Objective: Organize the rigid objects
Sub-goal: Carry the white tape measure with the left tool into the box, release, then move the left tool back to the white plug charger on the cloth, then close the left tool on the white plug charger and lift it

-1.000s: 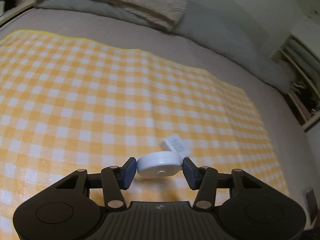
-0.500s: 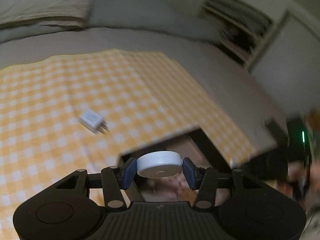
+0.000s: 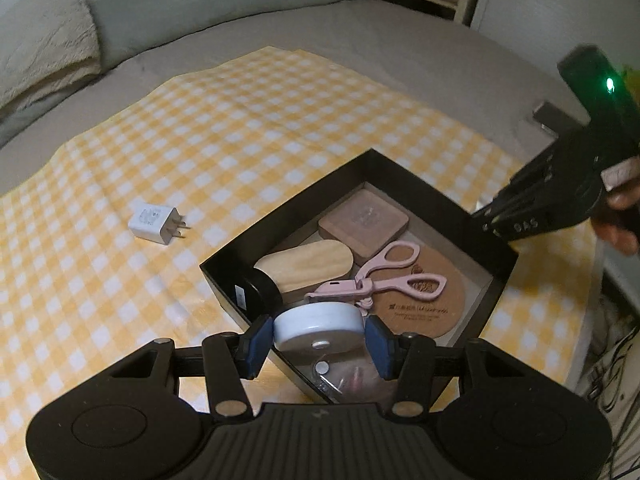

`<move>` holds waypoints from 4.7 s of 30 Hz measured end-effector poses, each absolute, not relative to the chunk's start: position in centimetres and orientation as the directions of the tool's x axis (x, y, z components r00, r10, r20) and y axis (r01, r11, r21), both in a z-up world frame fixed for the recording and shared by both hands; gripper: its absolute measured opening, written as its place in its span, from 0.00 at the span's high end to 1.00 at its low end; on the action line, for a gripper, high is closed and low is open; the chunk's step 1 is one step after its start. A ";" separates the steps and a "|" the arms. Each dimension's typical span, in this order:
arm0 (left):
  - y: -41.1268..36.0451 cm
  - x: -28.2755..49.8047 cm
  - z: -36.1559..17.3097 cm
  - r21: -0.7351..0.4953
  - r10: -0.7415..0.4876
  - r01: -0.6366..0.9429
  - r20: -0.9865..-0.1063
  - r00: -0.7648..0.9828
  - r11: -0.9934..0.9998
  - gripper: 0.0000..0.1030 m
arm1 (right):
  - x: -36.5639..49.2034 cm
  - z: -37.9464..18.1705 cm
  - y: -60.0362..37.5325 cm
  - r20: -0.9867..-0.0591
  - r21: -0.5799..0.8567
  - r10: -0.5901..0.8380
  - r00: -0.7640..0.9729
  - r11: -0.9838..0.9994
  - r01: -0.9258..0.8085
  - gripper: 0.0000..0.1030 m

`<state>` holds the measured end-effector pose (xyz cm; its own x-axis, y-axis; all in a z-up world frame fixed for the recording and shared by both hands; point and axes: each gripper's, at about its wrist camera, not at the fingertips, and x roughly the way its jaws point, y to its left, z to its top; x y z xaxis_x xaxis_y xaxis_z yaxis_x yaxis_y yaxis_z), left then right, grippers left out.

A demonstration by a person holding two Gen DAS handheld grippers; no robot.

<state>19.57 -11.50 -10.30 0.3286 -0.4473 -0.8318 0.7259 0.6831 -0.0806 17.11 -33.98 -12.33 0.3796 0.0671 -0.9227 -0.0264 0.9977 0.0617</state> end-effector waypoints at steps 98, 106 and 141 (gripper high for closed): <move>-8.5 33.4 -14.4 -0.077 -0.400 0.503 -0.712 0.577 0.861 0.00 | 15.9 -11.5 -34.4 -0.903 0.075 0.092 0.419 0.995 -0.058 0.94; -9.6 35.0 -16.5 -0.016 -0.418 0.592 -0.723 0.550 0.806 0.00 | 16.0 -11.8 -34.5 -0.907 0.077 0.096 0.410 0.995 -0.063 0.94; -9.3 38.6 -18.1 -0.243 -0.462 0.471 -0.775 0.431 0.848 0.50 | 16.7 -12.4 -33.9 -0.915 0.050 0.086 0.393 0.994 -0.101 0.92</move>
